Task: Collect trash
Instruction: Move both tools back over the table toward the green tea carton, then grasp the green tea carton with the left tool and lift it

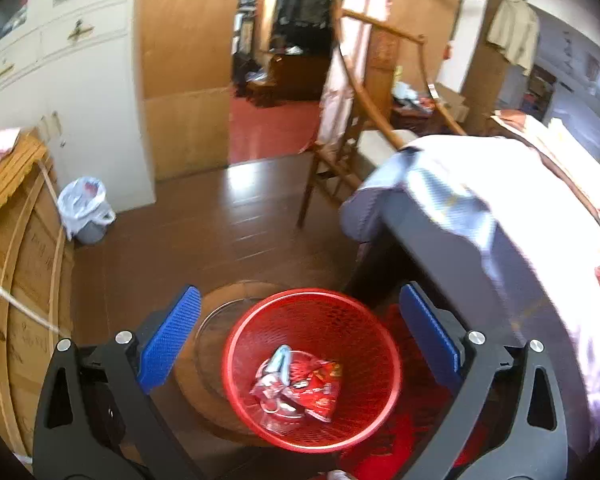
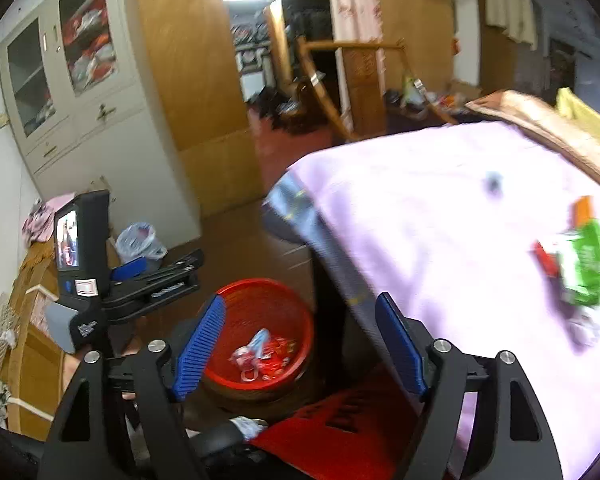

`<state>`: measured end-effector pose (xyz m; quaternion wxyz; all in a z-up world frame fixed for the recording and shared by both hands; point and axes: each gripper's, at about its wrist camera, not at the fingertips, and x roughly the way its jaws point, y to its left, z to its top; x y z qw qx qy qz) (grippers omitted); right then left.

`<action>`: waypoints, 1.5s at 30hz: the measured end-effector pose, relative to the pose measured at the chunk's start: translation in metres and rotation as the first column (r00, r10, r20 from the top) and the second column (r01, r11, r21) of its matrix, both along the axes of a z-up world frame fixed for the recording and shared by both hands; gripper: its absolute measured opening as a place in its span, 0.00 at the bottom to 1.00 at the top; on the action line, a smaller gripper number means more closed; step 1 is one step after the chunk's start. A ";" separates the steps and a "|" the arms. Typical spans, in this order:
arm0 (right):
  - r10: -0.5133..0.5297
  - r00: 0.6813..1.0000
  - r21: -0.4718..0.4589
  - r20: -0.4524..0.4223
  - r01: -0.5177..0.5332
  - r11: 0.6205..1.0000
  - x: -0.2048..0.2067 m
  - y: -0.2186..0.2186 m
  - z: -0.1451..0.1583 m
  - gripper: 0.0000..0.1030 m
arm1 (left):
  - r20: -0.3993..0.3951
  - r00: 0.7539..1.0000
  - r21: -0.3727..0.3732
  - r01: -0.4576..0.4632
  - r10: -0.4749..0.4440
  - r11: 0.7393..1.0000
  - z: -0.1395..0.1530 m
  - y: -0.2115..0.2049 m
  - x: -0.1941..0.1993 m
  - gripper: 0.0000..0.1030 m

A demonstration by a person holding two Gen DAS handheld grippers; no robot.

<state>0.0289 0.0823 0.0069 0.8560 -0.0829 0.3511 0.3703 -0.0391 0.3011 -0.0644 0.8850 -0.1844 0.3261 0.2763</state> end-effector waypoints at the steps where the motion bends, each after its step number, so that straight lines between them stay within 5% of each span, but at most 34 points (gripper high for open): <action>1: -0.022 1.000 0.014 0.017 0.021 1.000 -0.001 -0.015 0.004 0.77 | 0.005 1.000 0.011 0.015 -0.015 1.000 0.005 -0.007 0.001 0.93; 10: -0.263 0.963 0.137 0.049 0.255 0.957 0.023 -0.146 0.017 0.82 | -0.024 0.976 0.114 0.218 -0.216 0.969 0.036 -0.100 0.034 0.93; 16: -0.457 0.889 0.187 0.019 0.446 0.876 0.056 -0.243 0.000 0.84 | -0.088 0.902 0.064 0.429 -0.423 0.901 0.033 -0.177 0.088 0.93; 23: -0.596 0.803 0.226 -0.003 0.582 0.782 0.083 -0.319 -0.011 0.88 | -0.099 0.789 0.064 0.613 -0.606 0.787 0.055 -0.268 0.158 0.93; 29: -0.625 0.779 0.247 -0.054 0.617 0.747 0.102 -0.349 -0.021 0.88 | -0.097 0.723 0.068 0.690 -0.684 0.721 0.067 -0.336 0.220 0.93; 33: -0.621 0.780 0.259 -0.077 0.617 0.743 0.112 -0.358 -0.026 0.89 | -0.120 0.714 0.037 0.698 -0.690 0.715 0.055 -0.362 0.250 0.93; 40: -0.551 0.812 0.261 -0.193 0.583 0.769 0.121 -0.356 -0.040 0.90 | -0.178 0.736 0.026 0.667 -0.653 0.745 0.032 -0.369 0.279 0.94; 45: -0.549 0.807 0.252 -0.217 0.589 0.768 0.121 -0.354 -0.045 0.90 | -0.089 0.730 0.029 0.682 -0.678 0.730 0.046 -0.351 0.259 0.74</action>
